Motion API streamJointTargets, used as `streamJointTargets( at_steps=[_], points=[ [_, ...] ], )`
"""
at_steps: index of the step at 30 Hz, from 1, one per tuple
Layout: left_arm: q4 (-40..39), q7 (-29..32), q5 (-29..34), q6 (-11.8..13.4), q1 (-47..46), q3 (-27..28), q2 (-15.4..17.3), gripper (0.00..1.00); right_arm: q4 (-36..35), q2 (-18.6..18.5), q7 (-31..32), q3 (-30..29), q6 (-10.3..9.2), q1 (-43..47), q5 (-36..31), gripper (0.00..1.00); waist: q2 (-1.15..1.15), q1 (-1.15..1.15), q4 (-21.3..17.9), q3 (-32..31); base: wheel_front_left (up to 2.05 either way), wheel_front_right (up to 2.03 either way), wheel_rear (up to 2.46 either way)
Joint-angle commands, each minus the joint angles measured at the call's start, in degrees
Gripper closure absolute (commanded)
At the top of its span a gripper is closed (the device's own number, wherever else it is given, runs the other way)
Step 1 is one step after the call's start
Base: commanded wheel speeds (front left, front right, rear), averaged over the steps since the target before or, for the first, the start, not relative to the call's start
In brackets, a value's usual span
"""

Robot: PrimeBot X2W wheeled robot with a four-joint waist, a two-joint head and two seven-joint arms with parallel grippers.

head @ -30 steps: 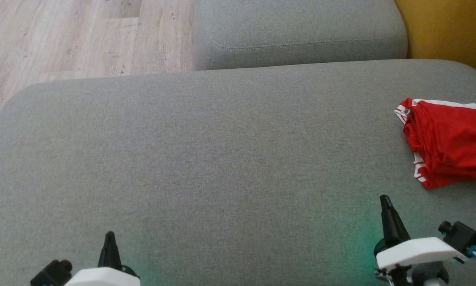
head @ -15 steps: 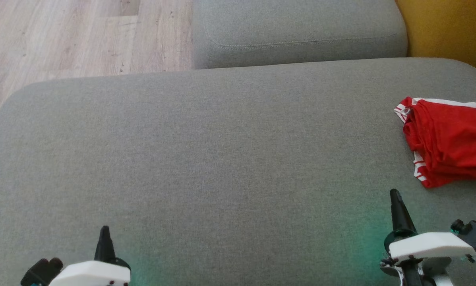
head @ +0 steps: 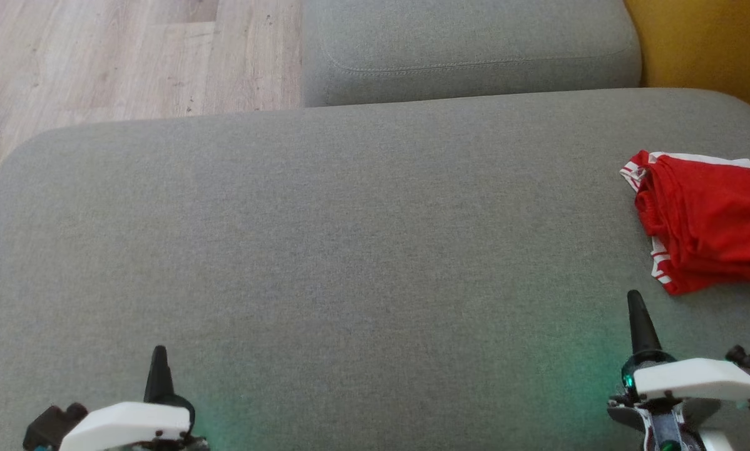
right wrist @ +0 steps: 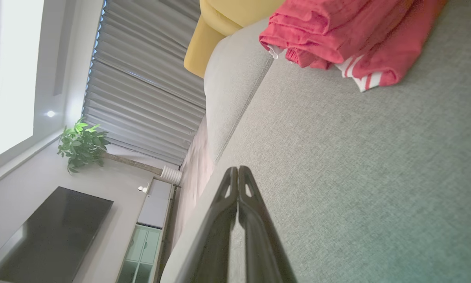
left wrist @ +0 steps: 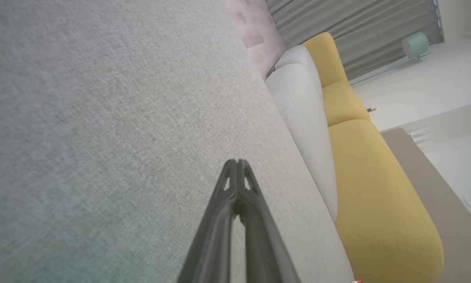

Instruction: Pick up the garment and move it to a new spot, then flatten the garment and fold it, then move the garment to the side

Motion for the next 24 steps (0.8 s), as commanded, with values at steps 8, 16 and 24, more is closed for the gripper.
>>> streamJointTargets(
  at_steps=[8,16,24],
  points=[
    [-2.1,1.8,-5.2,-2.2,-4.2,4.4,-0.6,1.00,-2.4,-0.9,1.2,-0.8,0.15,-3.9,7.0,1.00,0.00,0.00,-0.1,0.2,0.00,0.00,0.00],
    [-2.3,3.1,-9.0,-3.5,-4.9,6.3,-1.2,1.00,-2.6,-0.9,2.1,-1.8,0.17,-4.4,12.2,1.00,0.00,0.00,-0.1,0.3,0.00,0.00,0.00],
    [-2.5,4.5,-12.9,-4.8,-5.6,8.3,-1.9,1.00,-2.8,-0.9,3.1,-2.9,0.18,-5.0,17.2,1.00,0.00,0.00,-0.2,0.5,0.00,0.00,0.00]
  ],
)
